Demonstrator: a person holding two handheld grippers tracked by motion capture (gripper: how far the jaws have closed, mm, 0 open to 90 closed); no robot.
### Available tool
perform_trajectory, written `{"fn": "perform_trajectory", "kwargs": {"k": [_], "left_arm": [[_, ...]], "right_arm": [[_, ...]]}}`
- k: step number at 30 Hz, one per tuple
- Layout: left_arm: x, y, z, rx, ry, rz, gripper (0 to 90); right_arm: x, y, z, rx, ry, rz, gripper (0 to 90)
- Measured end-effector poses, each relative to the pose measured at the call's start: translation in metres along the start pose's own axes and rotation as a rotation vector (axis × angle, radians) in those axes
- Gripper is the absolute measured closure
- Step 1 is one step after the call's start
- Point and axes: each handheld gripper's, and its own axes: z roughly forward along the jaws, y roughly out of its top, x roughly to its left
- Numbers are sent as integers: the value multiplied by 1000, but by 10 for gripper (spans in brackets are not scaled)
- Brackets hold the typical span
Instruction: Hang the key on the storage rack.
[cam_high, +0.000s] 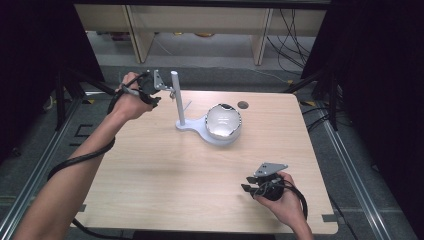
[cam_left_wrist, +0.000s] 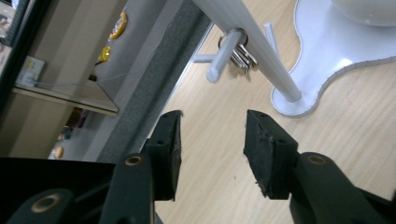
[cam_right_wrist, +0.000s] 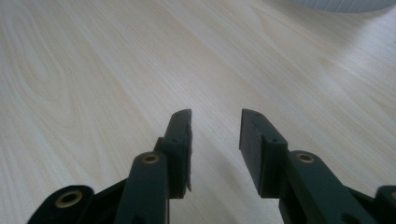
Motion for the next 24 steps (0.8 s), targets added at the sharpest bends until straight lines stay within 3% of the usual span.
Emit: {"fn": "perform_trajectory", "kwargs": {"k": [3,7,9,12,14,15,19,24], "left_arm": [[0,-5,-3,-11,11,-40,488],[-2,-12,-7,-35,16,-75,430],[-5,-16,-9,-43,10,-94,415],[-8,-24,-10,-54,-2,-136,386],[-10,-30,-11,-56,-1,-150,371],[-12,-34,-11,-62,-5,-162,364],[-21,-48,-11,-79,-29,-207,348],[-32,-66,-12,-110,-41,-271,333]], "right_arm": [[2,0,-2,17,-3,34,647],[2,0,-2,18,-5,34,647],[0,0,-1,12,4,-3,646],[1,0,-2,9,-7,23,645],[0,0,-2,9,-10,14,645],[1,1,-5,33,-12,31,644],[-1,0,-3,2,-13,11,642],[1,0,-5,24,-11,43,641]]}}
